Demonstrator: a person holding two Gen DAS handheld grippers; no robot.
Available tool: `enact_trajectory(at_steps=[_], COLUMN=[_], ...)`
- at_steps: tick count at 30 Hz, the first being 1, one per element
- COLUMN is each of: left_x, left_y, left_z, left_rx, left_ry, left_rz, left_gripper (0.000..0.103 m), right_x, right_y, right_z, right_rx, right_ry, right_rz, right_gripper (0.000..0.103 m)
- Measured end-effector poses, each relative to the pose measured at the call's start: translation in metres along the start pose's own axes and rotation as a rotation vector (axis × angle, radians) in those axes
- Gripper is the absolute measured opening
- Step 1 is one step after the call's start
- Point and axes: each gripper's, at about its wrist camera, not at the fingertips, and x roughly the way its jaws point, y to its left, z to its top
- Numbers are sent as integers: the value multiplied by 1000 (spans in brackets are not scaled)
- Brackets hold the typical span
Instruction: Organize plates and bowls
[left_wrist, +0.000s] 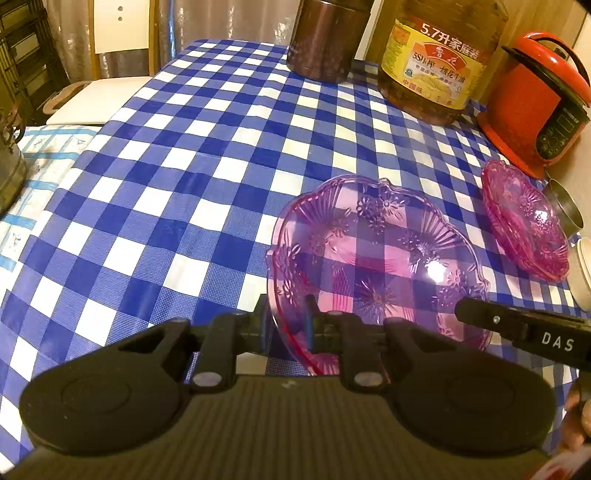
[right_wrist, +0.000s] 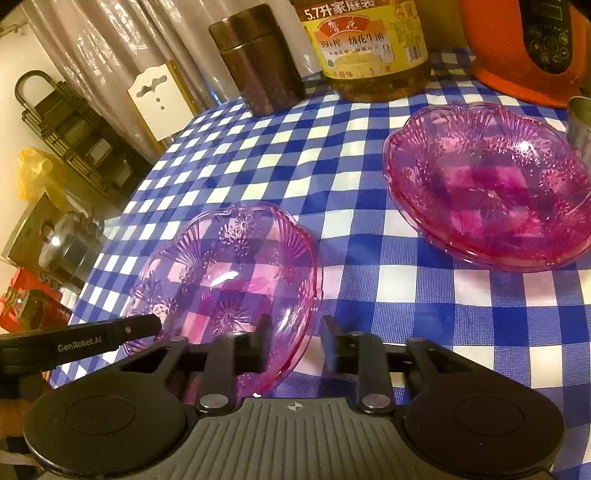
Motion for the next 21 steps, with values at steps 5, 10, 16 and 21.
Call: enact_trajectory(at_steps=[5, 10, 16, 21], left_x=[-4, -9, -19, -36], left_y=[1, -3, -12, -19], left_z=[1, 3, 3, 4], left_rx=[-8, 2, 20, 25], left_ry=[-2, -9, -18, -49], left_rz=[-3, -13, -24, -51], left_gripper=[15, 13, 13, 13], right_x=[-2, -7, -19, -37], right_y=[-3, -5, -7, -9], right_z=[0, 0, 0, -4], right_rx=[13, 21, 30, 42], right_ry=[4, -4, -23, -43], right_rz=[-10, -11, -16, -9], right_gripper=[13, 13, 13, 13])
